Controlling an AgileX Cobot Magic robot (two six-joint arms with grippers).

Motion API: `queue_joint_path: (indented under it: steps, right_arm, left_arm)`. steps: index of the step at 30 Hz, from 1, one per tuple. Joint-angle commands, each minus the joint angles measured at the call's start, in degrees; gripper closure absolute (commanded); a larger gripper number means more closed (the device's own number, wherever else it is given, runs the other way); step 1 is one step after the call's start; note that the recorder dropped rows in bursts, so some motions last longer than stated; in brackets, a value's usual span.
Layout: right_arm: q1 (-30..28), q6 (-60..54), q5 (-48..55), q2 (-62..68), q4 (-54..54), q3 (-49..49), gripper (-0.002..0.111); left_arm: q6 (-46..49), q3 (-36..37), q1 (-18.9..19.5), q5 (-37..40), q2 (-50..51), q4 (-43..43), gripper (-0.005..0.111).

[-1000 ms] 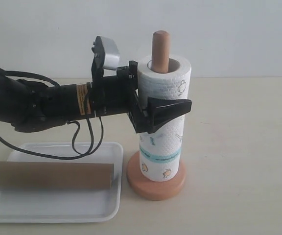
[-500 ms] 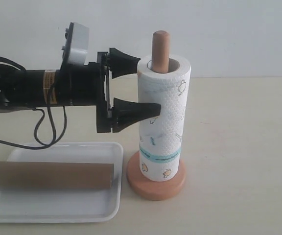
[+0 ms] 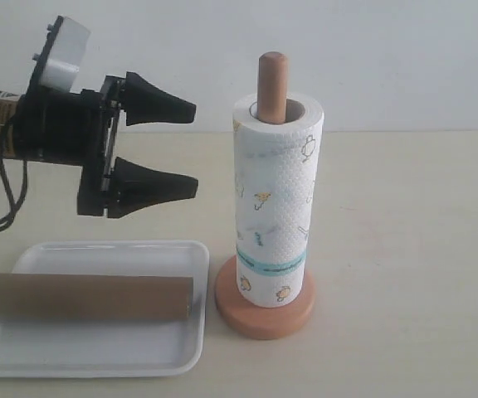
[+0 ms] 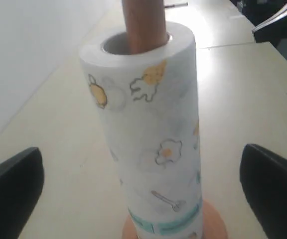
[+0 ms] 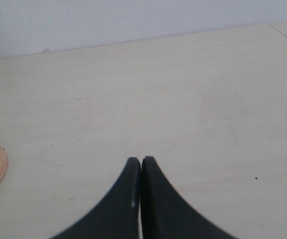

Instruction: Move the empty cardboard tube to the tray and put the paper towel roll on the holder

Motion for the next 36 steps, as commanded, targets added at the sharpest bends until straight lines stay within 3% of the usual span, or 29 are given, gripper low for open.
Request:
queue_joint_path:
  steps: [1, 14, 36]
  right_arm:
    - [-0.3, -0.2, -0.4, -0.3, -0.2, -0.1, 0.108]
    - [-0.3, -0.2, -0.4, -0.3, -0.2, -0.1, 0.108]
    - [-0.3, -0.1, -0.4, -0.3, -0.2, -0.1, 0.108]
  left_arm:
    - [-8.9, -0.1, 1.5, -0.6, -2.8, 6.9, 0.004]
    - [-28.8, 0.1, 1.9, -0.6, -5.1, 8.8, 0.004]
    - [-36.5, 0.1, 1.9, -0.6, -5.1, 6.5, 0.004]
